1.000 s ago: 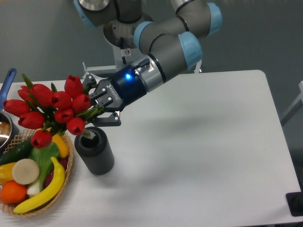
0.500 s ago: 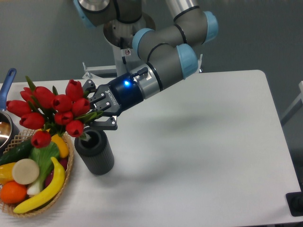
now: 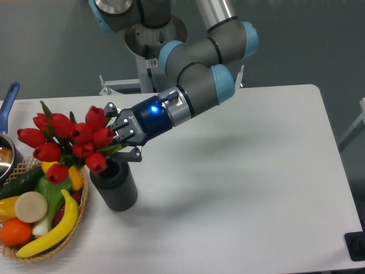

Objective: Insert the flowers into the vase
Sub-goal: 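Lower the tulip stems down into the black vase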

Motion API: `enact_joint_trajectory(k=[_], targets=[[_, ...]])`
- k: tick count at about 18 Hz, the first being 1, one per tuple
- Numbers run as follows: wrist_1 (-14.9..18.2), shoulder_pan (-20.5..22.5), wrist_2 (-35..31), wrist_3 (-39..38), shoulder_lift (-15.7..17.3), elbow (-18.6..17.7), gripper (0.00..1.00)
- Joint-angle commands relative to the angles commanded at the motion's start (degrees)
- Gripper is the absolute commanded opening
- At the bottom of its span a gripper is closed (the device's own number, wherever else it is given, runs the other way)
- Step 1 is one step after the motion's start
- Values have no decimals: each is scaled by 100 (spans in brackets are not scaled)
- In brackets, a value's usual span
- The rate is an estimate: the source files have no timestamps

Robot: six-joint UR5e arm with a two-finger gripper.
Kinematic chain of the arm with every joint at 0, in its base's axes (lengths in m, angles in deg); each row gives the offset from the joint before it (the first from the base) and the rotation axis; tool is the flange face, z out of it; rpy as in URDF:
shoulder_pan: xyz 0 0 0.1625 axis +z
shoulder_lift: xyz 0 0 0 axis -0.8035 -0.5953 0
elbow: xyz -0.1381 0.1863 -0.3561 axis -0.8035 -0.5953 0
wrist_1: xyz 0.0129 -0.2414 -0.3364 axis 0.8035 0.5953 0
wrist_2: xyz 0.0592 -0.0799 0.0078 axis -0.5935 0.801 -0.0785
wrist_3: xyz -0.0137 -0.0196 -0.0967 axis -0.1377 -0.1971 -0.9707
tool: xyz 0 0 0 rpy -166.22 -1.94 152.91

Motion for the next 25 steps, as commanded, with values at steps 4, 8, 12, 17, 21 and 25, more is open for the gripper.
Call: enact_joint_trajectory(k=[4,8,12,17,21,25], targets=[[9,44,-9,27,-62,9,29],[9,36,-44,44,-158,-79,29],[9,44,-44,185,-185,-202,29],[9,44,-53,194,-246,-281,29],[9,71,-53,194,-273,-308,29],[9,79,-62,211,-273,-369,30]])
